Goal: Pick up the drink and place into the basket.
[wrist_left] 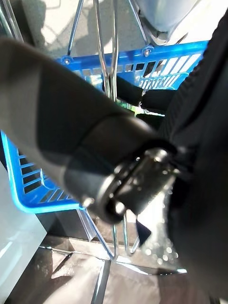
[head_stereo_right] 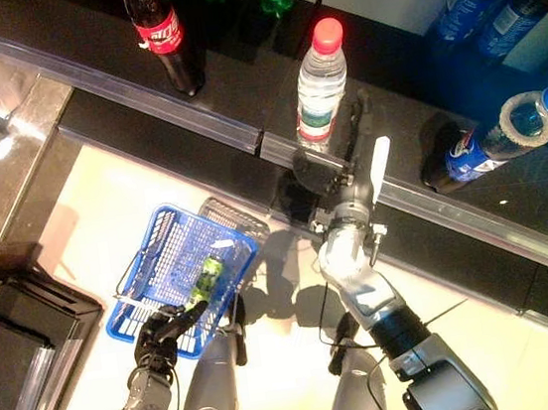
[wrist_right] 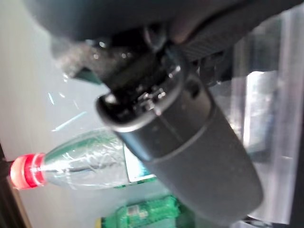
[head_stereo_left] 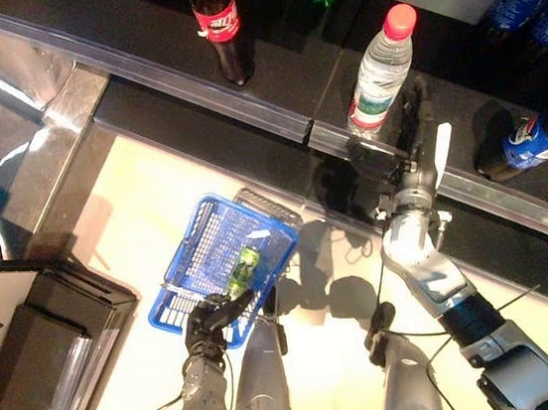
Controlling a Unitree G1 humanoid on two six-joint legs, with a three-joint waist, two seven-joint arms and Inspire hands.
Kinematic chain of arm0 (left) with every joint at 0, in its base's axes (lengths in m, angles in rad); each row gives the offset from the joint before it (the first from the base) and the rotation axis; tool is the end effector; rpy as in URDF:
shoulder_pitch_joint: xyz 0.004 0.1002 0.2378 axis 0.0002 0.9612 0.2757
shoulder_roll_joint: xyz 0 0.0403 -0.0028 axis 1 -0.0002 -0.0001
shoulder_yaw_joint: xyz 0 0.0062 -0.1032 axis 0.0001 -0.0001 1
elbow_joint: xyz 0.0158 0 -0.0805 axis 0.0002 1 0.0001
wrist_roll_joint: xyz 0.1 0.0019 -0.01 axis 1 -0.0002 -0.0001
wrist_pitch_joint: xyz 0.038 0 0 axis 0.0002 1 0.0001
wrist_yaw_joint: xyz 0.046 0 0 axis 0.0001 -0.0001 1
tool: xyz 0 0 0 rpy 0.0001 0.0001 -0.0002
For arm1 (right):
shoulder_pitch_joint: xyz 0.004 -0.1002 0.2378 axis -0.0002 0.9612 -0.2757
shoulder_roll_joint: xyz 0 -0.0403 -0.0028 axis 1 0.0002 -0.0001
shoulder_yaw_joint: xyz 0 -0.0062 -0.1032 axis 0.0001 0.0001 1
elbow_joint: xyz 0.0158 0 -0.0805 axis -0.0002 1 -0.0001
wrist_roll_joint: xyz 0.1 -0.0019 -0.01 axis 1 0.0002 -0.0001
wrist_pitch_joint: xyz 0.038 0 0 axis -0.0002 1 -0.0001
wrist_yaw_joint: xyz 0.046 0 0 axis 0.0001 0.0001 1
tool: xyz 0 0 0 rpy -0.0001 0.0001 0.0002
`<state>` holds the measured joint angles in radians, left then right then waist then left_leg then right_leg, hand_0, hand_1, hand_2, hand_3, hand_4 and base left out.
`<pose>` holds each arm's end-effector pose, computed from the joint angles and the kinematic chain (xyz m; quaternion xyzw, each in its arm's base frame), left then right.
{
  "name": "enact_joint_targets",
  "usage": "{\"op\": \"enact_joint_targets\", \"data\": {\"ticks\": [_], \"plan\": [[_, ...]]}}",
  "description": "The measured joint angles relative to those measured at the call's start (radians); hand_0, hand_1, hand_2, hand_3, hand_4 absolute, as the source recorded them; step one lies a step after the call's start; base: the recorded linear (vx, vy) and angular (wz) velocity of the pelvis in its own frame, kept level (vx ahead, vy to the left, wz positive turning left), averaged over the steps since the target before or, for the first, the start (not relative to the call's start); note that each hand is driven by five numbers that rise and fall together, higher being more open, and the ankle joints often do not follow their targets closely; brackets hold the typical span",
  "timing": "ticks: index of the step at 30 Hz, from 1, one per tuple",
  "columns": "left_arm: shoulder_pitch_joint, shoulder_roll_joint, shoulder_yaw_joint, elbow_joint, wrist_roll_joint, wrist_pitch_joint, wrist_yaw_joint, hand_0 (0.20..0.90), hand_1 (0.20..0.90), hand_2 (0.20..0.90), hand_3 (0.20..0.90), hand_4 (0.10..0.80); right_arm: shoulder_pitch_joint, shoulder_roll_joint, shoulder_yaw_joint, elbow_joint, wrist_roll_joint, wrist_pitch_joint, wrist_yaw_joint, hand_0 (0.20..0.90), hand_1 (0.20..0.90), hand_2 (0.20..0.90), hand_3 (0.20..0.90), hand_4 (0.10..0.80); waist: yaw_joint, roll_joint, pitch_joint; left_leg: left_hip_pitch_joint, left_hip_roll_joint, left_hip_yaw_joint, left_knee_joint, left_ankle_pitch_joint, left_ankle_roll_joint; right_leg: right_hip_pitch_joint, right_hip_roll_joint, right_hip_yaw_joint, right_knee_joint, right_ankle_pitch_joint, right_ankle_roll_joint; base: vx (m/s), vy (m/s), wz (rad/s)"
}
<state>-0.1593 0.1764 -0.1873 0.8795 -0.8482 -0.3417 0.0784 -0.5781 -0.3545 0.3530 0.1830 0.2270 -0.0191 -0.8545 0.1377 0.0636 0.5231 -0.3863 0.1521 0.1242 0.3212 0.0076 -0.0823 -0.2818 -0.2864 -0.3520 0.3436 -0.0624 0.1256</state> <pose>0.1872 0.1853 -0.0600 -0.2321 0.2013 0.1743 0.9355 0.2911 -0.1248 0.1369 -0.0487 -0.1897 -0.2233 0.9549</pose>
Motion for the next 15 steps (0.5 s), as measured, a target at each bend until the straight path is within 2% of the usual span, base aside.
{"op": "enact_joint_targets", "data": {"ticks": [6, 15], "plan": [[-0.003, 0.001, -0.011, -0.039, 0.001, -0.001, 0.004, 0.3, 0.3, 0.3, 0.2, 0.1, -0.144, -0.002, -0.04, 0.083, 0.026, 0.0, -0.049, 0.9, 0.9, 0.9, 0.9, 0.8, 0.031, 0.0, 0.0, -0.049, -0.004, -0.015, 0.02, 0.0, 0.0, -0.051, -0.01, -0.005, 0.043, -0.014, -0.004, 0.014, 0.01, 0.05], [-0.019, 0.014, -0.031, -0.055, 0.0, 0.001, 0.004, 0.3, 0.3, 0.3, 0.2, 0.1, -0.207, -0.003, -0.056, 0.083, 0.051, 0.0, -0.073, 0.9, 0.9, 0.9, 0.9, 0.8, 0.049, -0.002, 0.001, -0.091, -0.014, -0.034, 0.031, 0.002, 0.003, -0.08, -0.022, -0.02, 0.063, -0.018, -0.004, 0.006, 0.008, 0.06]]}}
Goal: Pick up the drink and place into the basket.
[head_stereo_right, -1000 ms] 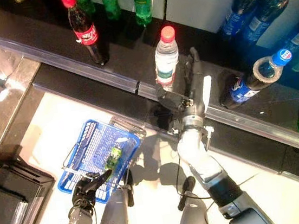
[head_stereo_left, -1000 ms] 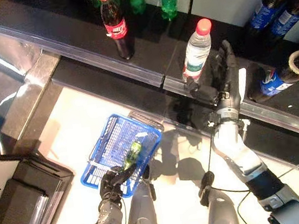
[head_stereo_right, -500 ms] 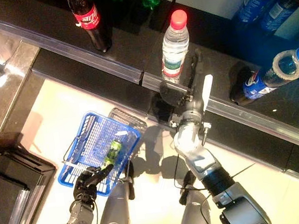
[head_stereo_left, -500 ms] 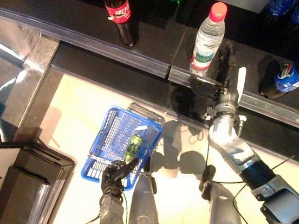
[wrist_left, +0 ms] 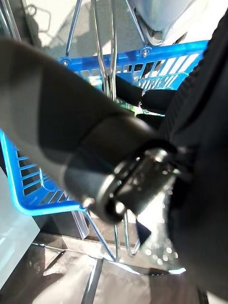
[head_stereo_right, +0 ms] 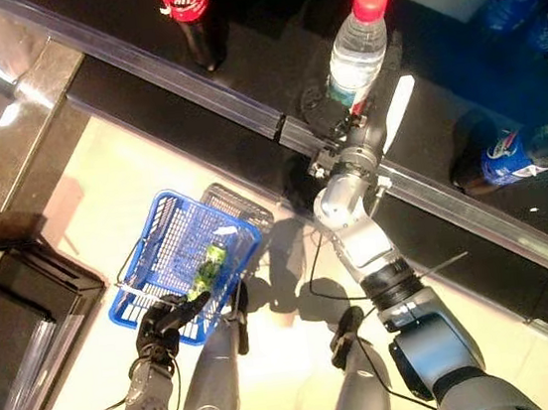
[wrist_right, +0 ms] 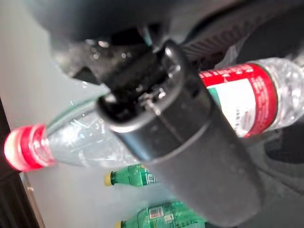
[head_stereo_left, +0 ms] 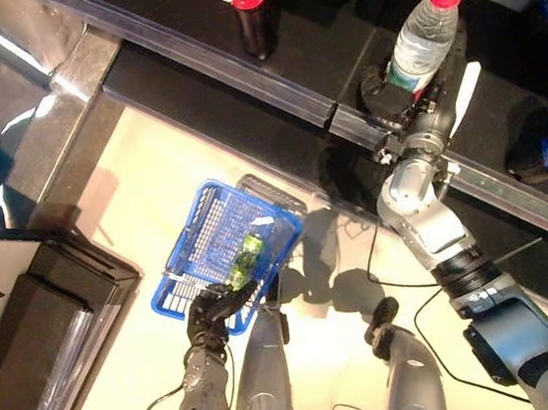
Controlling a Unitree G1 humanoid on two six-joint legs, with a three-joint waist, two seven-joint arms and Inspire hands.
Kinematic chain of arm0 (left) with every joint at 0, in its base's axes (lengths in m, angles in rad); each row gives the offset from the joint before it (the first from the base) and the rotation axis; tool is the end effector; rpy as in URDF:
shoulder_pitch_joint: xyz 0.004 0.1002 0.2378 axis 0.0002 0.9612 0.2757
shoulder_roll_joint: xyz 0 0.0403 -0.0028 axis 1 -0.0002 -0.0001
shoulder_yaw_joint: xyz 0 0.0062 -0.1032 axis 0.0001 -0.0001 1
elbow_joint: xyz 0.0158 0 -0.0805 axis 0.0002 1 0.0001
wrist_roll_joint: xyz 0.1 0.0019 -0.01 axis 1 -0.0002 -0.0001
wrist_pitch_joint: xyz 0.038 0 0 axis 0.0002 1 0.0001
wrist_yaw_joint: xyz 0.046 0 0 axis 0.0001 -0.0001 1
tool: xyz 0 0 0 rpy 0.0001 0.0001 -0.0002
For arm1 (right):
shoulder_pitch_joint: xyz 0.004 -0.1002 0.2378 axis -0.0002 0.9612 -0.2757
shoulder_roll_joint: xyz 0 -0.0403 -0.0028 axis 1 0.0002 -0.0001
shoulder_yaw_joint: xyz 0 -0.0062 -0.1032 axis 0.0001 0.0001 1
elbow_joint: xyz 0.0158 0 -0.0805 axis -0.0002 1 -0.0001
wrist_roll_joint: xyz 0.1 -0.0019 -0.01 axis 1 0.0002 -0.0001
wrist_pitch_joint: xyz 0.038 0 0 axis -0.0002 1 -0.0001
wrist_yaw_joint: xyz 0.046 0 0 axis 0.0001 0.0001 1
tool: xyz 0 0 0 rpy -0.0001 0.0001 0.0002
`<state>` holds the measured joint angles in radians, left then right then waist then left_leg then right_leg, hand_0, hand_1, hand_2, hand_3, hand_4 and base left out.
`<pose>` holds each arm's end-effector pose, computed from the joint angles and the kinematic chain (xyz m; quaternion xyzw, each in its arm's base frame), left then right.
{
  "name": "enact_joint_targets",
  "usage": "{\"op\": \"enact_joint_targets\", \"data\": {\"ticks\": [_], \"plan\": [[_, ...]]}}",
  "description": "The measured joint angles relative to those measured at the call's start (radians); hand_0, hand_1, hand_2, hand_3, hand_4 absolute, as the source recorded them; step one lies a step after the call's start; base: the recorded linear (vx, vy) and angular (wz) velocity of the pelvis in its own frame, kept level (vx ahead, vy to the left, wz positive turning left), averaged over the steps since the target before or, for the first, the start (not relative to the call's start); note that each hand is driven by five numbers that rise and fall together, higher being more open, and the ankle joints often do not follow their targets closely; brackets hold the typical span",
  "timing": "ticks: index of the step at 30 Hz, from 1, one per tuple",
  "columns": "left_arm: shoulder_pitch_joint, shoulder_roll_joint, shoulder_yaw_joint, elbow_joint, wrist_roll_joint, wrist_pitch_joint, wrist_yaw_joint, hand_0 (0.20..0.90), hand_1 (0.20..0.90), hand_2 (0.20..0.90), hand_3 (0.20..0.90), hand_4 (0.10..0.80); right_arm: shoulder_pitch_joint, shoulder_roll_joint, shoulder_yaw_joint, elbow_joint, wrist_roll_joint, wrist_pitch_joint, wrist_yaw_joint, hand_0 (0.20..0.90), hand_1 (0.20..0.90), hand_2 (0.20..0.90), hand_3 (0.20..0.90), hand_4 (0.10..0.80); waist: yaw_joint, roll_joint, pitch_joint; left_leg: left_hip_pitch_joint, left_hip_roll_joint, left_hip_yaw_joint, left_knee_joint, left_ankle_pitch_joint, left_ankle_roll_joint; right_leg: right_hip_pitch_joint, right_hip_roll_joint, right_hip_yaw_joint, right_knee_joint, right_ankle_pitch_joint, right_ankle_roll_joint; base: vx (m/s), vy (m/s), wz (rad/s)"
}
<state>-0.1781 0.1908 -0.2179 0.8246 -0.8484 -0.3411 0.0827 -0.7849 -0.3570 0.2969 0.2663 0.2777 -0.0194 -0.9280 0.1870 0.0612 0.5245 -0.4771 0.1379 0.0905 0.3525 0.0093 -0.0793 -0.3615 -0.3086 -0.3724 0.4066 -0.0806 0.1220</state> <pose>0.1986 0.1818 -0.0494 -0.2294 0.1757 0.1487 0.9457 0.3157 -0.1236 0.1895 0.0022 -0.2423 -0.2719 0.9313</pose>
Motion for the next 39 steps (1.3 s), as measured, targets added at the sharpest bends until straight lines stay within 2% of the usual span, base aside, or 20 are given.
{"op": "enact_joint_targets", "data": {"ticks": [3, 4, 5, 18, 29, 36, 39], "plan": [[0.0, 0.01, -0.002, -0.008, 0.0, 0.002, 0.001, 0.3, 0.3, 0.3, 0.2, 0.1, -0.017, 0.0, -0.009, 0.0, 0.009, 0.001, 0.0, 0.9, 0.9, 0.9, 0.9, 0.8, 0.002, -0.007, 0.004, -0.004, -0.004, -0.002, 0.0, 0.0, 0.0, -0.005, -0.004, -0.001, 0.006, -0.003, 0.001, 0.003, 0.003, 0.01], [0.0, 0.01, -0.002, -0.008, 0.0, 0.002, 0.001, 0.3, 0.3, 0.3, 0.2, 0.1, -0.023, 0.0, -0.009, 0.0, 0.009, 0.001, 0.0, 0.846, 0.846, 0.846, 0.837, 0.737, 0.002, -0.007, 0.004, -0.006, -0.004, -0.002, 0.0, 0.0, 0.001, -0.007, -0.005, -0.001, 0.006, -0.003, 0.001, 0.066, -0.007, 0.01], [0.0, 0.012, -0.003, -0.008, 0.0, 0.002, 0.001, 0.3, 0.3, 0.3, 0.2, 0.1, -0.028, 0.0, -0.008, 0.0, 0.009, 0.001, 0.0, 0.3, 0.3, 0.3, 0.2, 0.1, 0.002, -0.007, 0.004, -0.008, -0.004, -0.003, 0.0, 0.001, 0.001, -0.008, -0.005, -0.002, 0.007, -0.003, 0.001, 0.0, 0.0, 0.0], [-0.002, 0.016, -0.006, -0.01, -0.004, -0.002, 0.0, 0.3, 0.3, 0.3, 0.2, 0.1, -0.042, -0.002, -0.026, 0.038, 0.009, 0.016, 0.0, 0.3, 0.3, 0.3, 0.2, 0.1, 0.002, -0.01, 0.005, -0.017, -0.007, -0.018, 0.019, 0.002, 0.002, -0.013, -0.009, 0.002, 0.039, -0.019, 0.001, 0.004, -0.001, 0.03], [0.022, 0.013, -0.007, -0.022, -0.067, -0.032, 0.0, 0.3, 0.3, 0.3, 0.2, 0.1, -0.012, -0.001, -0.028, 0.015, 0.008, 0.015, 0.011, 0.3, 0.3, 0.3, 0.2, 0.1, -0.015, -0.011, 0.006, -0.013, -0.007, -0.01, 0.038, 0.002, 0.002, -0.032, -0.014, 0.029, 0.078, -0.027, -0.004, -0.039, 0.01, -0.02], [0.091, 0.014, 0.005, -0.106, -0.093, -0.034, 0.01, 0.3, 0.3, 0.3, 0.2, 0.1, 0.143, 0.002, -0.025, -0.116, -0.009, 0.015, 0.121, 0.3, 0.3, 0.3, 0.2, 0.1, -0.027, -0.014, 0.012, 0.05, -0.004, 0.018, 0.03, 0.0, 0.004, 0.003, -0.014, 0.058, 0.079, -0.028, -0.006, 0.017, 0.023, -0.1], [0.142, 0.015, 0.006, -0.178, -0.112, -0.036, 0.009, 0.3, 0.3, 0.3, 0.2, 0.1, 0.246, 0.001, -0.005, -0.209, -0.009, 0.015, 0.221, 0.3, 0.3, 0.3, 0.2, 0.1, -0.029, -0.014, 0.013, 0.111, -0.001, 0.038, 0.012, -0.001, 0.002, 0.042, -0.011, 0.078, 0.07, -0.03, -0.005, 0.0, -0.022, -0.16]]}}
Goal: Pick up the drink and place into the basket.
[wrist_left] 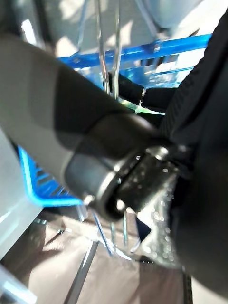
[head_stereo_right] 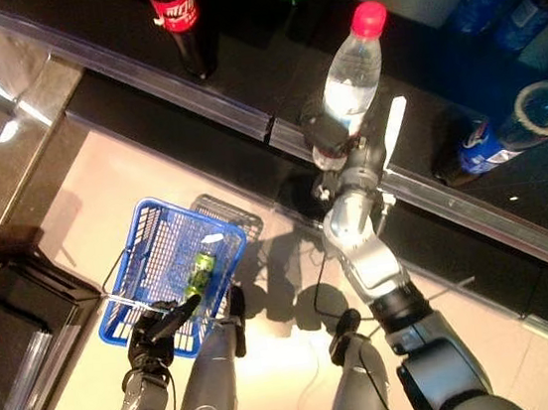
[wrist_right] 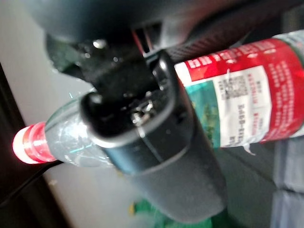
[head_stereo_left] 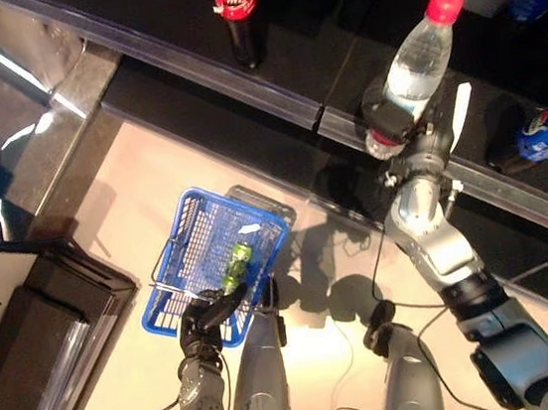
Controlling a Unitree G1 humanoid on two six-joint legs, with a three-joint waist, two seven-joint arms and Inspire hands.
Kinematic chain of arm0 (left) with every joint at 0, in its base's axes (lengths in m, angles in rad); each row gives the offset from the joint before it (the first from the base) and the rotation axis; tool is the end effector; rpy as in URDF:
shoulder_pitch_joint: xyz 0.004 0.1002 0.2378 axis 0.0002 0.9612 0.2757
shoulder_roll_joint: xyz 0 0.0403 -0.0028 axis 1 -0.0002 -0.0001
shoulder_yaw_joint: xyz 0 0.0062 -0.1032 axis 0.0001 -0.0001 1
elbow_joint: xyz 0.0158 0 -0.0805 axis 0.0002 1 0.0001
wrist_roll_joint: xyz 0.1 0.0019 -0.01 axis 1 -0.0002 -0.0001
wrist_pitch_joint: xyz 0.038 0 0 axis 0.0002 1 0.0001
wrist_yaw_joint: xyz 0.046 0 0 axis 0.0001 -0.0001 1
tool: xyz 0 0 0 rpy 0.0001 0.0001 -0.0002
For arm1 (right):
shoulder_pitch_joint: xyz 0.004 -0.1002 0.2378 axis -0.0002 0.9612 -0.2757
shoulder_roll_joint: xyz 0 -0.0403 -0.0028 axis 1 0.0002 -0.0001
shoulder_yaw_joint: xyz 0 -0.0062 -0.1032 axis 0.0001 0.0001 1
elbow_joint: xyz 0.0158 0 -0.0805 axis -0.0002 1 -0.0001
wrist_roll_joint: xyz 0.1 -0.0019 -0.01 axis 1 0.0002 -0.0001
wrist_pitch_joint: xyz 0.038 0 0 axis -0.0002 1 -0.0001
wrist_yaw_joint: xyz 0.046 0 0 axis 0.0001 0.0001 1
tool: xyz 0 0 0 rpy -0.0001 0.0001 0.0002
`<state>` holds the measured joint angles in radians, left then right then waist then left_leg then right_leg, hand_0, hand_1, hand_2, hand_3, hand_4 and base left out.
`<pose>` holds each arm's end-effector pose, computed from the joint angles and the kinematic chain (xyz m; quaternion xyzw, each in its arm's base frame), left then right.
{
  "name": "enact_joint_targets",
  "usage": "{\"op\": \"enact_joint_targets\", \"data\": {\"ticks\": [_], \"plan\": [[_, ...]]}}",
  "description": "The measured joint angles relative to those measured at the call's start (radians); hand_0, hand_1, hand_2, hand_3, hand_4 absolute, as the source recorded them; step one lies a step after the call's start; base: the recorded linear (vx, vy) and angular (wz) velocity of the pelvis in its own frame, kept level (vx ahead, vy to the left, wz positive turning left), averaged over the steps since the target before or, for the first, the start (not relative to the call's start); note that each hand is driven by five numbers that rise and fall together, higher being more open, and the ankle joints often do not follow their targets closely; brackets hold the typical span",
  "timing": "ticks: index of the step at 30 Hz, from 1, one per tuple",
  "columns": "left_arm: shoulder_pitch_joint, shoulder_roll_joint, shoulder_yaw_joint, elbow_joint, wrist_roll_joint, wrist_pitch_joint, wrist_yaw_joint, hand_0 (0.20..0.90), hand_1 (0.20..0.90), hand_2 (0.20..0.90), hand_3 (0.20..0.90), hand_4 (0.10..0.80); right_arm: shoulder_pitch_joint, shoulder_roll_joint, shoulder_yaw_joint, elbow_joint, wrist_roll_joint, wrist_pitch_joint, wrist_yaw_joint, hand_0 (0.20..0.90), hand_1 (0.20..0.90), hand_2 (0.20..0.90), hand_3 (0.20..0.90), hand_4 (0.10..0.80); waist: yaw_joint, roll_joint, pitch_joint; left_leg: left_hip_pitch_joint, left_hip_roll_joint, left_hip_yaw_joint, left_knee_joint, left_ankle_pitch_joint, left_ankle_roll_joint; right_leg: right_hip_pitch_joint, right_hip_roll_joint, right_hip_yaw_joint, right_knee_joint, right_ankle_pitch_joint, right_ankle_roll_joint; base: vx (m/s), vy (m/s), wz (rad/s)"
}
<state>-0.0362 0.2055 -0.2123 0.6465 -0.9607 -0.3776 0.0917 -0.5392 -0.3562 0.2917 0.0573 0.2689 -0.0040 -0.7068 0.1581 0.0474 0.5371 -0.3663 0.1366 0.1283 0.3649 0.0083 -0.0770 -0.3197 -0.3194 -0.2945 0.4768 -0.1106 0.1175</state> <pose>0.1746 0.1868 -0.0484 -0.2892 0.1452 0.1807 0.9288 0.2815 -0.1299 0.1511 -0.0130 -0.2065 -0.1584 0.9655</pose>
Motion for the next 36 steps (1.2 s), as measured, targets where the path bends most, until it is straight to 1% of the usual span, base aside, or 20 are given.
{"op": "enact_joint_targets", "data": {"ticks": [1, 3, 5, 6, 10, 12, 14, 16, 18, 20, 22, 23, 24, 26, 27, 30, 31, 33, 35, 36], "plan": [[0.023, 0.0, 0.006, -0.044, -0.013, 0.0, 0.001, 0.3, 0.3, 0.3, 0.2, 0.1, 0.034, -0.004, 0.009, -0.053, 0.012, 0.0, 0.066, 0.3, 0.3, 0.3, 0.2, 0.1, -0.006, 0.001, 0.0, 0.019, 0.002, 0.003, -0.012, 0.0, 0.0, 0.012, 0.003, 0.003, -0.004, 0.0, 0.0, 0.024, -0.035, -0.09], [0.04, 0.0, 0.015, -0.077, -0.014, 0.0, 0.002, 0.3, 0.3, 0.3, 0.2, 0.1, 0.061, -0.011, 0.03, -0.104, 0.014, 0.0, 0.108, 0.3, 0.3, 0.3, 0.2, 0.1, -0.009, 0.001, 0.0, 0.036, 0.003, 0.002, -0.024, 0.0, 0.0, 0.024, 0.005, 0.002, -0.006, 0.0, -0.002, 0.028, -0.044, -0.04], [0.063, 0.001, 0.028, -0.127, -0.014, 0.0, 0.005, 0.3, 0.3, 0.3, 0.2, 0.1, 0.08, -0.011, 0.061, -0.167, 0.026, 0.0, 0.169, 0.3, 0.3, 0.3, 0.2, 0.1, -0.009, 0.002, 0.0, 0.055, 0.011, 0.002, -0.04, 0.001, -0.006, 0.037, 0.013, 0.002, -0.005, -0.003, -0.007, 0.047, -0.057, -0.06], [0.084, 0.002, 0.037, -0.178, -0.013, 0.002, 0.008, 0.3, 0.3, 0.3, 0.2, 0.1, 0.084, -0.01, 0.093, -0.215, 0.055, -0.001, 0.224, 0.3, 0.3, 0.3, 0.2, 0.1, -0.002, 0.002, 0.0, 0.074, 0.019, 0.002, -0.054, 0.002, -0.014, 0.048, 0.022, 0.0, -0.003, -0.009, -0.014, 0.08, -0.057, -0.03], [0.143, 0.003, 0.038, -0.289, -0.009, 0.006, 0.01, 0.3, 0.3, 0.3, 0.2, 0.1, 0.081, -0.011, 0.164, -0.264, 0.099, -0.001, 0.326, 0.3, 0.3, 0.3, 0.2, 0.1, 0.009, 0.004, -0.001, 0.11, 0.025, -0.011, -0.07, 0.015, -0.023, 0.082, 0.027, -0.019, 0.004, -0.031, -0.021, 0.081, -0.028, 0.09], [0.15, 0.01, 0.038, -0.335, 0.003, 0.031, 0.012, 0.3, 0.3, 0.3, 0.2, 0.1, 0.081, -0.013, 0.198, -0.275, 0.111, 0.001, 0.36, 0.3, 0.3, 0.3, 0.2, 0.1, 0.024, 0.005, -0.001, 0.119, 0.024, -0.024, -0.071, 0.021, -0.032, 0.102, 0.027, -0.032, 0.002, -0.038, -0.02, 0.096, -0.03, 0.16], [0.152, 0.019, 0.037, -0.37, 0.034, 0.072, 0.014, 0.3, 0.3, 0.3, 0.2, 0.1, 0.083, -0.013, 0.228, -0.274, 0.128, 0.019, 0.365, 0.3, 0.3, 0.3, 0.2, 0.1, 0.046, 0.006, -0.002, 0.149, 0.019, -0.033, -0.089, 0.024, -0.036, 0.14, 0.024, -0.049, -0.012, -0.043, -0.015, 0.057, -0.032, 0.18], [0.154, 0.029, 0.035, -0.404, 0.061, 0.095, 0.013, 0.3, 0.3, 0.3, 0.2, 0.1, 0.082, -0.015, 0.25, -0.274, 0.13, 0.024, 0.371, 0.3, 0.3, 0.3, 0.2, 0.1, 0.066, 0.006, -0.002, 0.164, 0.011, -0.052, -0.099, 0.024, -0.037, 0.172, 0.018, -0.072, -0.015, -0.053, -0.01, 0.047, -0.04, 0.34], [0.156, 0.052, 0.034, -0.442, 0.074, 0.124, 0.012, 0.3, 0.3, 0.3, 0.2, 0.1, 0.082, -0.014, 0.267, -0.274, 0.133, 0.029, 0.372, 0.3, 0.3, 0.3, 0.2, 0.1, 0.091, 0.007, -0.003, 0.175, 0.003, -0.062, -0.106, 0.025, -0.038, 0.194, 0.007, -0.091, -0.01, -0.066, -0.005, 0.032, -0.036, 0.32], [0.161, 0.075, 0.031, -0.479, 0.076, 0.137, 0.012, 0.3, 0.3, 0.3, 0.2, 0.1, 0.081, -0.008, 0.28, -0.274, 0.137, 0.029, 0.371, 0.3, 0.3, 0.3, 0.2, 0.1, 0.113, 0.008, -0.003, 0.175, -0.002, -0.074, -0.108, 0.025, -0.038, 0.21, 0.001, -0.112, -0.011, -0.074, -0.001, 0.031, -0.033, 0.26], [0.163, 0.102, 0.03, -0.511, 0.082, 0.15, 0.008, 0.3, 0.3, 0.3, 0.2, 0.1, 0.08, -0.006, 0.29, -0.271, 0.147, 0.04, 0.367, 0.3, 0.3, 0.3, 0.2, 0.1, 0.137, 0.008, -0.003, 0.176, -0.01, -0.087, -0.108, 0.025, -0.038, 0.226, 0.001, -0.116, -0.011, -0.086, 0.004, 0.032, -0.034, 0.29], [0.163, 0.102, 0.03, -0.511, 0.082, 0.15, 0.008, 0.3, 0.3, 0.3, 0.2, 0.1, 0.08, -0.006, 0.29, -0.271, 0.147, 0.04, 0.367, 0.3, 0.3, 0.3, 0.2, 0.1, 0.137, 0.008, -0.003, 0.176, -0.01, -0.087, -0.108, 0.025, -0.038, 0.226, 0.001, -0.116, -0.011, -0.086, 0.004, 0.022, -0.026, 0.38], [0.17, 0.121, 0.03, -0.541, 0.082, 0.161, 0.006, 0.3, 0.3, 0.3, 0.2, 0.1, 0.079, 0.0, 0.3, -0.254, 0.164, 0.042, 0.343, 0.3, 0.3, 0.3, 0.2, 0.1, 0.161, 0.008, -0.003, 0.182, -0.015, -0.089, -0.107, 0.026, -0.037, 0.246, 0.0, -0.122, -0.013, -0.096, 0.009, 0.024, -0.036, 0.27], [0.186, 0.136, 0.032, -0.577, 0.082, 0.166, 0.001, 0.3, 0.3, 0.3, 0.2, 0.1, 0.08, 0.012, 0.308, -0.219, 0.172, 0.05, 0.322, 0.3, 0.3, 0.3, 0.2, 0.1, 0.176, 0.008, -0.004, 0.193, -0.021, -0.109, -0.107, 0.026, -0.037, 0.283, -0.002, -0.148, -0.023, -0.106, 0.015, 0.054, -0.09, 0.49], [0.194, 0.147, 0.032, -0.592, 0.082, 0.172, -0.024, 0.3, 0.3, 0.3, 0.2, 0.1, 0.078, 0.014, 0.312, -0.198, 0.174, 0.051, 0.31, 0.3, 0.3, 0.3, 0.2, 0.1, 0.185, 0.007, -0.005, 0.197, -0.024, -0.119, -0.112, 0.026, -0.037, 0.302, -0.004, -0.168, -0.027, -0.111, 0.017, 0.043, -0.086, 0.48], [0.205, 0.187, 0.03, -0.639, 0.071, 0.204, -0.096, 0.3, 0.3, 0.3, 0.2, 0.1, 0.076, 0.022, 0.321, -0.136, 0.177, 0.055, 0.291, 0.3, 0.3, 0.3, 0.2, 0.1, 0.224, 0.004, -0.007, 0.206, -0.034, -0.133, -0.122, 0.026, -0.037, 0.321, -0.01, -0.183, -0.029, -0.119, 0.022, 0.015, -0.053, 0.18], [0.205, 0.187, 0.03, -0.639, 0.071, 0.204, -0.096, 0.3, 0.3, 0.3, 0.2, 0.1, 0.076, 0.022, 0.321, -0.136, 0.177, 0.055, 0.291, 0.3, 0.3, 0.3, 0.2, 0.1, 0.224, 0.004, -0.007, 0.206, -0.034, -0.133, -0.122, 0.026, -0.037, 0.321, -0.01, -0.183, -0.029, -0.119, 0.022, 0.011, -0.046, 0.29], [0.203, 0.22, 0.03, -0.675, 0.069, 0.219, -0.131, 0.3, 0.3, 0.3, 0.2, 0.1, 0.076, 0.038, 0.33, -0.075, 0.197, 0.06, 0.275, 0.3, 0.3, 0.3, 0.2, 0.1, 0.244, 0.003, -0.008, 0.206, -0.046, -0.156, -0.124, 0.026, -0.037, 0.345, -0.011, -0.2, -0.04, -0.125, 0.029, 0.018, -0.059, 0.32], [0.202, 0.247, 0.029, -0.699, 0.069, 0.225, -0.158, 0.3, 0.3, 0.3, 0.2, 0.1, 0.075, 0.05, 0.339, -0.03, 0.205, 0.061, 0.263, 0.3, 0.3, 0.3, 0.2, 0.1, 0.256, 0.002, -0.008, 0.205, -0.048, -0.169, -0.125, 0.026, -0.038, 0.356, -0.01, -0.221, -0.051, -0.126, 0.03, 0.022, -0.029, 0.21], [0.202, 0.253, 0.031, -0.708, 0.069, 0.225, -0.167, 0.3, 0.3, 0.3, 0.2, 0.1, 0.075, 0.048, 0.346, -0.019, 0.205, 0.065, 0.261, 0.3, 0.3, 0.3, 0.2, 0.1, 0.268, 0.002, -0.008, 0.206, -0.05, -0.169, -0.127, 0.026, -0.037, 0.357, -0.01, -0.222, -0.053, -0.126, 0.031, 0.025, -0.027, 0.1]]}}
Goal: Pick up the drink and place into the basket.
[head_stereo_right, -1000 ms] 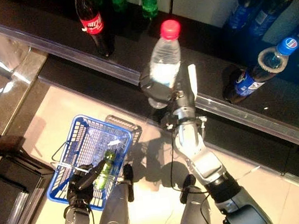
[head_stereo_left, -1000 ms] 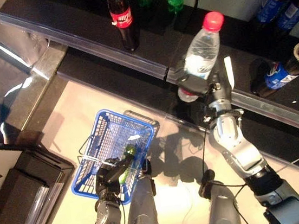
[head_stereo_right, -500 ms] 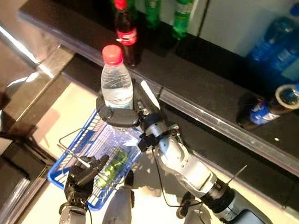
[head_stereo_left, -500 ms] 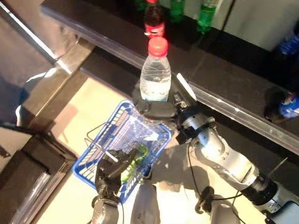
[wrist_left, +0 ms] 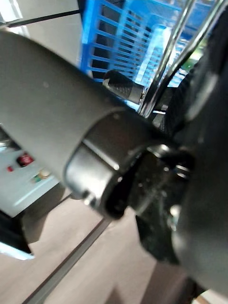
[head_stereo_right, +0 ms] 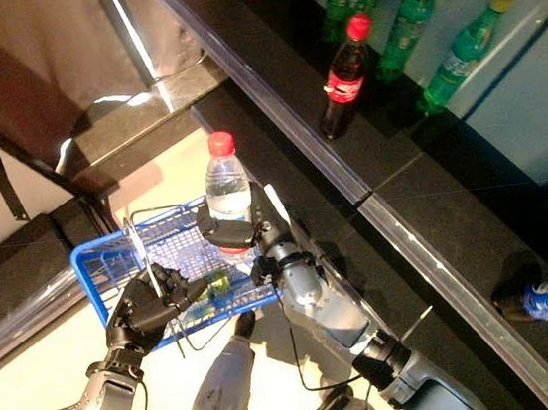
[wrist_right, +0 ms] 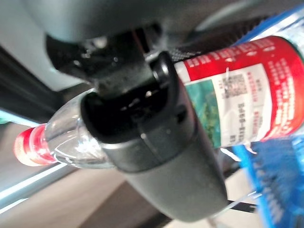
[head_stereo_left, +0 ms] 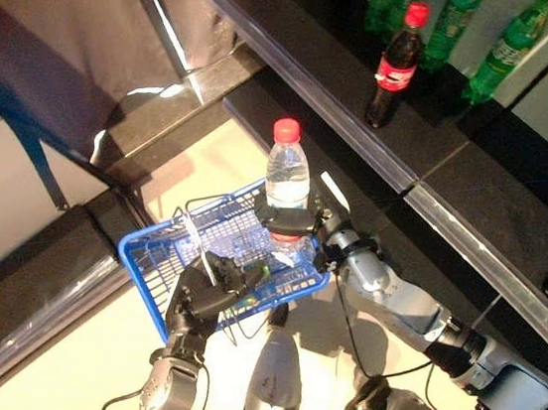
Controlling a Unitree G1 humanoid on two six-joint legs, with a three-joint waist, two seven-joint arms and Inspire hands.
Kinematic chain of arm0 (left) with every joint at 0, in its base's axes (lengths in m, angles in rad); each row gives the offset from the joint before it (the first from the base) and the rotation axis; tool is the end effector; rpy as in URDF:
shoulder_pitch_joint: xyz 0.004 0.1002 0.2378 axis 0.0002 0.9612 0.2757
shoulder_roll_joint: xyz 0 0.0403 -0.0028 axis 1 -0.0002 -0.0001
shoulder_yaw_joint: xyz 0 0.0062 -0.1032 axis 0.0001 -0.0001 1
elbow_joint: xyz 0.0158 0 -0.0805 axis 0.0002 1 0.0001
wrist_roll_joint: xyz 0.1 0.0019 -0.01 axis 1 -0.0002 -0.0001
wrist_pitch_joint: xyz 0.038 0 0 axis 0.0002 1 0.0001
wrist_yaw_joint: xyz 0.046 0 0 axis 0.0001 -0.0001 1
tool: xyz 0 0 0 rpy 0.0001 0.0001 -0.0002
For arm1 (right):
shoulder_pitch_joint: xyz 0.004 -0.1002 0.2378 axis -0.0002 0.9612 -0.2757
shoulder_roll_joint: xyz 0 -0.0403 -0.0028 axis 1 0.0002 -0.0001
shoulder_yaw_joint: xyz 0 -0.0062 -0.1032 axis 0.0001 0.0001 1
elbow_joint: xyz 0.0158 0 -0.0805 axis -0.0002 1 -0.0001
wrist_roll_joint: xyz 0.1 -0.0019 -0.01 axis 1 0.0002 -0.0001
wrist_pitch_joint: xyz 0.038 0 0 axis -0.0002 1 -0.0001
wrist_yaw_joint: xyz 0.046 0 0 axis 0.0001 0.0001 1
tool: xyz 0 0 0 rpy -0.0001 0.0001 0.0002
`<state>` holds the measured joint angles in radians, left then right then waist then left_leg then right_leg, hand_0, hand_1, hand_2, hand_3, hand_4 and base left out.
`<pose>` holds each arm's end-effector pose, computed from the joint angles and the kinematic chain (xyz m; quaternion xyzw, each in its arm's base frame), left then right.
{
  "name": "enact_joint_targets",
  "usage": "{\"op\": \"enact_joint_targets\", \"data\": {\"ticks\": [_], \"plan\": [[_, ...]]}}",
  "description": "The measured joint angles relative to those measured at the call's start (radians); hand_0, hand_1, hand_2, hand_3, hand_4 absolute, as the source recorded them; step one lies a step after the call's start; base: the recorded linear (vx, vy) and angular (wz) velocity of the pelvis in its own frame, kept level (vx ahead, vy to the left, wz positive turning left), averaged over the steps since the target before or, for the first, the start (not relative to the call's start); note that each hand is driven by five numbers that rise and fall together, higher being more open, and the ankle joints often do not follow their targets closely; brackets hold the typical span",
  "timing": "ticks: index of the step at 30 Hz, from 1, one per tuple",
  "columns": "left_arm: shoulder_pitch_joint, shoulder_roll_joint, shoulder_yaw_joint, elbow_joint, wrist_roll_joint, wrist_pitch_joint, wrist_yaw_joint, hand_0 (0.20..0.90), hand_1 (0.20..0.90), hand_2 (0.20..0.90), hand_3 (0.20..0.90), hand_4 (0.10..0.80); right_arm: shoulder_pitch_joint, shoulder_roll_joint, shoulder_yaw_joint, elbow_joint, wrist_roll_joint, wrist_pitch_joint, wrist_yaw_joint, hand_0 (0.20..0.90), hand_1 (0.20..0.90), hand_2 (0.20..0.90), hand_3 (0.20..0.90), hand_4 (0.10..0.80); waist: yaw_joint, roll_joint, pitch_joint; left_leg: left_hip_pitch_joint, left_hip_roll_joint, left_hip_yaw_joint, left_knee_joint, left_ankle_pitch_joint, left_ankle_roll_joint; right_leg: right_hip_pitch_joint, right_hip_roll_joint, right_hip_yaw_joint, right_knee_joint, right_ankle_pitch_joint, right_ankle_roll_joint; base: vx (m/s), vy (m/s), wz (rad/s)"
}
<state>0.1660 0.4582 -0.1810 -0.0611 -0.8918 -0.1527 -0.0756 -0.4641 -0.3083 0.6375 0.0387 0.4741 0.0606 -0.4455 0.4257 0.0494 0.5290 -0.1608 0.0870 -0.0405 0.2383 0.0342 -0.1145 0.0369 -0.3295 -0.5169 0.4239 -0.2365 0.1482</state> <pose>0.1667 0.2074 0.0366 -0.2281 0.0224 -0.0693 0.9709 0.2460 -0.0694 0.0988 -0.0013 -0.0449 0.1357 0.9897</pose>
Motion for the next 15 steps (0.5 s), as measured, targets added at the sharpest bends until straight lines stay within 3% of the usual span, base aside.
{"op": "enact_joint_targets", "data": {"ticks": [9, 15], "plan": [[-0.008, 0.082, 0.003, -0.07, -0.045, 0.034, -0.141, 0.3, 0.3, 0.3, 0.2, 0.1, 0.004, 0.076, 0.012, 0.23, 0.013, -0.004, -0.033, 0.3, 0.3, 0.3, 0.2, 0.1, 0.047, -0.007, -0.004, 0.002, -0.017, -0.031, -0.004, 0.001, 0.001, 0.035, 0.004, -0.02, -0.025, -0.003, 0.007, 0.019, -0.045, 0.14], [-0.016, 0.105, -0.012, -0.127, -0.078, 0.113, -0.282, 0.3, 0.3, 0.3, 0.2, 0.1, 0.011, 0.131, 0.06, 0.371, 0.04, -0.006, -0.023, 0.3, 0.3, 0.3, 0.2, 0.1, 0.066, -0.016, -0.008, 0.001, -0.023, -0.039, -0.011, 0.003, 0.003, 0.037, 0.002, -0.022, -0.029, -0.004, 0.009, -0.005, -0.013, 0.02]]}}
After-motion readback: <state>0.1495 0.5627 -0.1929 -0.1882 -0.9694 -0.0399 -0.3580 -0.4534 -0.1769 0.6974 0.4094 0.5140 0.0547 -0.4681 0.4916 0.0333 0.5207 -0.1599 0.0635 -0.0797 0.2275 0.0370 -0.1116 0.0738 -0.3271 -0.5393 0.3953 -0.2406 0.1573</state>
